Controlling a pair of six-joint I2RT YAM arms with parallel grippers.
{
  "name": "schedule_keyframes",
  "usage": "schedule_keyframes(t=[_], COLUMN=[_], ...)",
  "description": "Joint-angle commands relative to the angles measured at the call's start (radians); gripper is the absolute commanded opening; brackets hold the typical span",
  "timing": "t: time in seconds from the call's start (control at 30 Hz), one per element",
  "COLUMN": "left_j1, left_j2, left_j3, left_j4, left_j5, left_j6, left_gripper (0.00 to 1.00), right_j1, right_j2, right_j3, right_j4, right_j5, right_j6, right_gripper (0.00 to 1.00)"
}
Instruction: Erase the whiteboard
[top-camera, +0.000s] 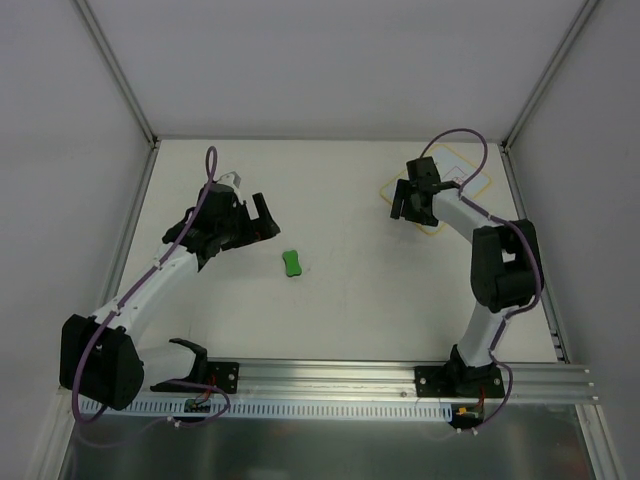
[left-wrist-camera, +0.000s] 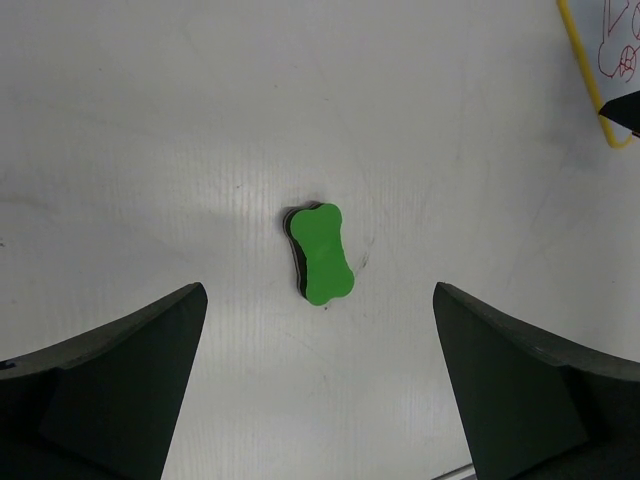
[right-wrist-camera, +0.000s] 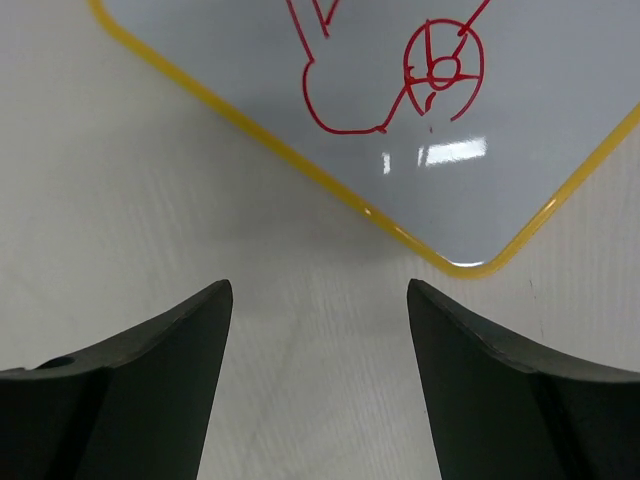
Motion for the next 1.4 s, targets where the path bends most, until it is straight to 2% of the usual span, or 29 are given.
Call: schedule_keyframes(t=[0.0, 0.23, 0.67, 0.9, 1.03, 1.23, 1.37], left_j1=[-0.005, -0.005, -0.005, -0.005, -0.005, -0.005, -0.005], left_j2=[-0.028, -0.049, -0.071, -0.074, -0.071, -0.063, -0.057], left_j3=[0.014, -0.010, -0.029, -0.033, -0.033, -0.027, -0.023], left_j4=[0.009, 0.006, 0.004, 0.004, 0.004, 0.004, 0.004], left_j5=[-0.028, -0.019, 0.001, -0.003, -0.006, -0.011, -0.015], left_j6=[-0.023, -0.010, -0.012, -0.012, -0.012, -0.009, -0.010], left_gripper=[0.99, 0.99, 0.99, 0.99, 0.99, 0.99, 0.99], right_j1=[-0.017, -0.034, -0.058, -0.069, -0.052, 0.040, 0.193], right_j2=[0.082, 0.155, 0.147, 0.192, 0.153, 0.093, 0.078], right_j3=[0.060, 0.092, 0.089, 0.086, 0.047, -0.050, -0.117], right_j4=[0.012, 0.042, 0.084, 0.072, 0.038, 0.027, 0.024], right_j5=[-0.036, -0.042, -0.042, -0.145, -0.206, -0.286, -0.352], right_j6=[-0.025, -0.010, -0.061, -0.038, -0.021, -0.011, -0.048], right_gripper=[0.74, 0.73, 0.72, 0.72, 0.69, 0.60, 0.58])
